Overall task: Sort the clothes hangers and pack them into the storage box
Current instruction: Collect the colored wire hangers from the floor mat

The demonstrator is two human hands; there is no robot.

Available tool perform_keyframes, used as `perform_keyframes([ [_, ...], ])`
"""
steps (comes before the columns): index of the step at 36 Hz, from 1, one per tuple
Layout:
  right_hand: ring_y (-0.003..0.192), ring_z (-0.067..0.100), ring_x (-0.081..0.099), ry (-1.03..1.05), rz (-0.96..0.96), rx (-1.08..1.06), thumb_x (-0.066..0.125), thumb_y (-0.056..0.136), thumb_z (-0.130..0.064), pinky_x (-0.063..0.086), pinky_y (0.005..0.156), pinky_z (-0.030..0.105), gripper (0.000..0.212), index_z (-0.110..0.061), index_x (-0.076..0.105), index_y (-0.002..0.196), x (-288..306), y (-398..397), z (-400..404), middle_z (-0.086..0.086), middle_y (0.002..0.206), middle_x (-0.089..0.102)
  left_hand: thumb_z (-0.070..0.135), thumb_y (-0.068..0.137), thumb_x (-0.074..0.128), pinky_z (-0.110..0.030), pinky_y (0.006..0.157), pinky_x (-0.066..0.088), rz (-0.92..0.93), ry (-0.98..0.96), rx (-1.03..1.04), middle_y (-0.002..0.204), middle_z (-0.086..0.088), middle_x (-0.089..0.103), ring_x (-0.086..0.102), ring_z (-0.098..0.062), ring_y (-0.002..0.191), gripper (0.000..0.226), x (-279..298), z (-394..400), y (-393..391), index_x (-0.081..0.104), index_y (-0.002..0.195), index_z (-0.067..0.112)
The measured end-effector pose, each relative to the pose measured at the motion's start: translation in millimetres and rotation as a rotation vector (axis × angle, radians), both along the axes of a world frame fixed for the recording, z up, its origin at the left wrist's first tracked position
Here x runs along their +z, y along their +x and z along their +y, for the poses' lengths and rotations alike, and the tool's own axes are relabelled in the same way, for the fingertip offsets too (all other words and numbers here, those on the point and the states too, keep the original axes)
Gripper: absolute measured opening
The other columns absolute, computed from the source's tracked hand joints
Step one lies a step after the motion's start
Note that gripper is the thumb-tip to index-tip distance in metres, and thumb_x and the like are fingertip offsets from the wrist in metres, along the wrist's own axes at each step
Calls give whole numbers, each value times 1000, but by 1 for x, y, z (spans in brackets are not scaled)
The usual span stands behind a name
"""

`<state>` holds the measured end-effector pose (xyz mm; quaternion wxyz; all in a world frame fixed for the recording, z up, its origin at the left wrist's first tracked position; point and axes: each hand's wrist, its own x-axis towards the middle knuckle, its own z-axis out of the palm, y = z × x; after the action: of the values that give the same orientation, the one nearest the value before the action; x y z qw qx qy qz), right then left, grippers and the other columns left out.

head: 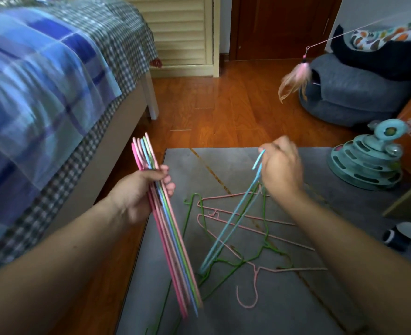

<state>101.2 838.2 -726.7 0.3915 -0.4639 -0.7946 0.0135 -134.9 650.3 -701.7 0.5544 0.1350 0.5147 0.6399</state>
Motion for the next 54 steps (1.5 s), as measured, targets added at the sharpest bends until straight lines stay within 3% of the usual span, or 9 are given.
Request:
perform_keyframes([
  [11,84,38,58,126,-315,-141,58,83,7,46,68,41,25,-6,69,101,21,46,31,16,90,64,0,84,66,-32,74,64,45,-7,-167,104,-20,74,75,-29,93,14,15,3,22,70,94,9],
  [18,87,40,60,-5,-388,-240,57,84,5,50,69,42,23,-7,70,98,17,61,24,17,96,60,1,79,66,-39,80,62,40,-94,-246,84,-14,72,76,-29,86,24,13,0,35,73,101,8],
  [26,98,43,62,-230,-278,-175,55,99,-26,48,76,42,24,-9,72,100,41,50,16,22,103,68,9,89,62,-32,78,61,42,-45,-332,87,-8,63,70,-23,89,5,-4,8,37,62,92,14],
  [31,68,31,65,-505,-9,6,62,91,-36,45,60,32,43,-7,52,60,52,10,-6,13,63,63,1,94,62,-37,77,57,123,-4,-278,91,-14,64,68,-29,91,9,-11,18,50,62,101,6],
  [35,56,29,72,-765,344,254,65,93,-25,61,62,53,36,-14,52,61,57,-22,-39,8,52,60,-2,96,60,-41,72,59,221,9,-204,88,-17,67,70,-30,84,13,-10,23,72,65,107,0],
  [40,50,27,70,-806,356,398,59,97,-22,62,57,50,32,-12,56,66,61,-46,-66,0,41,55,1,95,64,-51,81,62,440,-39,-94,100,-29,72,72,-43,90,15,-17,25,88,70,108,1],
  [46,56,33,70,-986,466,509,55,101,-25,62,61,51,27,-8,55,80,55,-45,-70,18,72,63,-4,96,58,-38,72,61,254,33,-278,93,-19,65,68,-27,79,21,-14,13,84,63,117,-3],
  [50,58,25,66,-1228,644,660,45,106,-25,60,61,38,26,-4,58,99,37,-35,-62,10,75,57,-2,96,60,-33,64,57,200,-46,-274,84,-14,60,62,-22,69,17,-23,13,78,60,113,0],
  [54,56,18,57,-1118,437,379,50,102,-9,56,58,36,19,-13,59,86,-19,-14,-33,4,74,55,-2,98,54,-29,56,56,156,-96,-223,85,-17,58,64,-23,69,5,-31,10,69,58,102,0],
])
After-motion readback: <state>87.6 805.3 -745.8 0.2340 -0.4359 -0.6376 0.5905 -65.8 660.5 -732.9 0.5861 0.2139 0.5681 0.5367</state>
